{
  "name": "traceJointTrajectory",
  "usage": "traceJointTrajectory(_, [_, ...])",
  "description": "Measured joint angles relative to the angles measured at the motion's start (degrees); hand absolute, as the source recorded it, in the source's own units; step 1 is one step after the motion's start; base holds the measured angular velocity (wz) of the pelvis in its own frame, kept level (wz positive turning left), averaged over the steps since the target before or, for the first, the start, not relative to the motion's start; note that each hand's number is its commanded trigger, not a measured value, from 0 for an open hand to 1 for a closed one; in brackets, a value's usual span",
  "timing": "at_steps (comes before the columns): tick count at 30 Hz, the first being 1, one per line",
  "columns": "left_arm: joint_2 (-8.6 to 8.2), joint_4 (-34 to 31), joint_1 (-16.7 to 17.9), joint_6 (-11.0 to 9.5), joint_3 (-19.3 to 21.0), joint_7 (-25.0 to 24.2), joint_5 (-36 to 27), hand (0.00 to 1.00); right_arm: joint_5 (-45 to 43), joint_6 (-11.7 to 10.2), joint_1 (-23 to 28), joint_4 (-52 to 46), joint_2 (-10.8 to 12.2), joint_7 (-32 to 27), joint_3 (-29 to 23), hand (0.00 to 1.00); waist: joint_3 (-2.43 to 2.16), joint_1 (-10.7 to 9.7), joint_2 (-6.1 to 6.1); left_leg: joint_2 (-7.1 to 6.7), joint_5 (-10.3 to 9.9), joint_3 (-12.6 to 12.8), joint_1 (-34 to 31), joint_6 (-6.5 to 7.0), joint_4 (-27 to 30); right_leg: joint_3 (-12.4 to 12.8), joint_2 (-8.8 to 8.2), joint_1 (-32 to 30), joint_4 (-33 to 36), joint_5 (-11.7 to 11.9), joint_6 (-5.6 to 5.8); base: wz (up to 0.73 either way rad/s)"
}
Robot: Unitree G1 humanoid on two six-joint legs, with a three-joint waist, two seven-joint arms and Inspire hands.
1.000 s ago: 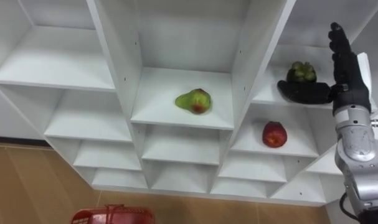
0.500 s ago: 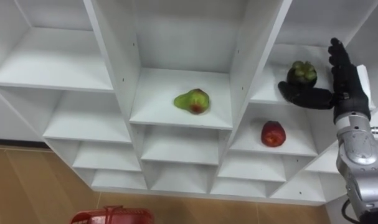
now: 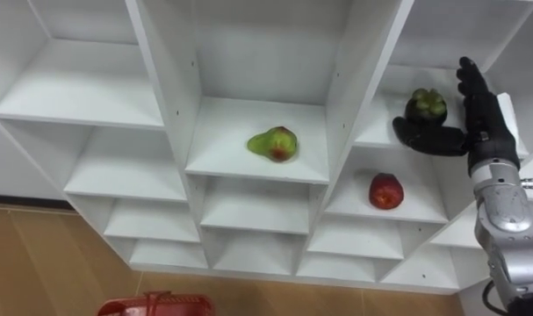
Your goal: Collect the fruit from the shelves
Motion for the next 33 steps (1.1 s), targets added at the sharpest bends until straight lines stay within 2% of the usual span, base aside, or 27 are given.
traceJointTrajectory(1, [0.02,0.0,0.0,0.0,0.0,0.0,0.0,1.0,-0.1,0.1,0.0,0.0,0.0,0.0,0.1,0.01,0.01,0.0,-0.02,0.0,0.0,0.0,0.0,0.0,0.0,0.0,0.0,0.0,0.0,0.0,0.0,0.0])
traceJointTrajectory(2, [0.04,-0.1,0.0,0.0,0.0,0.0,0.0,1.0,-0.1,0.3,0.0,0.0,0.0,0.0,0.2,0.49,0.07,0.1,-0.11,0.0,0.0,0.0,0.0,0.0,0.1,0.0,0.0,-0.1,0.0,0.0,0.0,0.0])
traceJointTrajectory(4, [0.07,-0.1,0.0,0.0,0.0,0.0,0.0,1.0,-0.2,0.5,0.0,0.0,0.0,0.0,0.3,1.0,0.12,0.1,-0.2,0.0,0.0,-0.1,0.0,0.0,0.2,0.0,0.01,-0.2,0.0,0.0,0.0,0.0])
traceJointTrajectory(20, [0.15,-0.1,0.0,0.4,-0.2,0.3,0.0,1.0,-6.2,0.6,-1.5,0.1,-0.6,0.0,-0.8,1.0,-0.03,-0.2,-0.44,-0.03,0.0,-0.7,-0.1,0.0,0.2,-0.2,0.05,0.3,-0.2,0.0,0.0,0.0])
traceJointTrajectory(33, [0.17,-0.3,0.0,0.4,-0.2,0.3,0.1,1.0,-6.7,0.8,-1.5,0.3,-0.6,2.5,-0.7,1.0,-0.24,-0.1,-0.64,-0.04,0.0,-0.9,0.0,0.0,0.4,-0.6,0.01,0.6,-0.1,0.0,-0.01,0.01])
